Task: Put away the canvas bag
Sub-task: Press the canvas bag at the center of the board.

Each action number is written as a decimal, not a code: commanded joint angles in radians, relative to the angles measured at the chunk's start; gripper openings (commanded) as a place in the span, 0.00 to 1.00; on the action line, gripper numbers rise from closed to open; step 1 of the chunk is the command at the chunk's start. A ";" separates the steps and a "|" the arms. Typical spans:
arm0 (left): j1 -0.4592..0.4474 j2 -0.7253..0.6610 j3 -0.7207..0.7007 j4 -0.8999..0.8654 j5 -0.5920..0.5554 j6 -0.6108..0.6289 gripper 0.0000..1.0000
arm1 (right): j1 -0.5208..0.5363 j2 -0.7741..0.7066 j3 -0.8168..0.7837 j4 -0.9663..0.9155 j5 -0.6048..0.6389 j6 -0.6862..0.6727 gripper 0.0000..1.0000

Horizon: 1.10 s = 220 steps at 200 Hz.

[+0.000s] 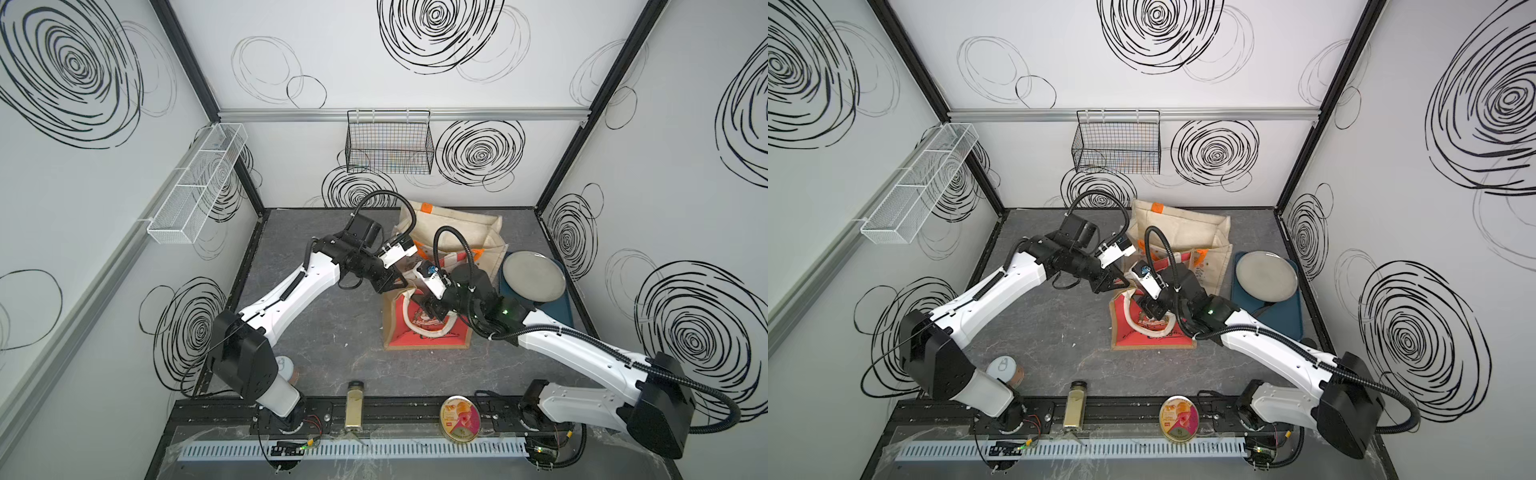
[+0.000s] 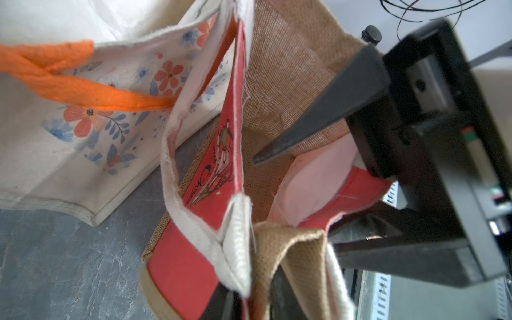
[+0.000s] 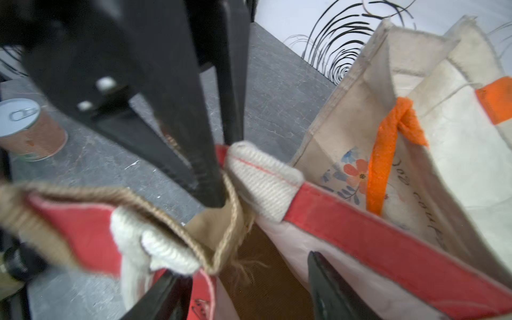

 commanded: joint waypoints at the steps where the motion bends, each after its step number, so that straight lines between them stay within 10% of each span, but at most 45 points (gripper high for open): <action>1: -0.011 -0.037 0.022 0.003 0.095 -0.061 0.32 | -0.003 0.015 0.044 0.034 0.131 0.026 0.69; 80: 0.049 -0.115 -0.041 0.094 0.161 -0.144 0.51 | -0.014 -0.037 0.003 -0.015 0.016 0.041 0.70; 141: -0.067 -0.054 -0.016 -0.100 -0.082 0.014 0.63 | -0.035 -0.004 0.026 -0.018 -0.017 0.054 0.69; 220: -0.084 -0.076 -0.045 0.039 -0.247 -0.004 0.17 | -0.075 -0.107 0.007 -0.028 -0.160 0.051 0.70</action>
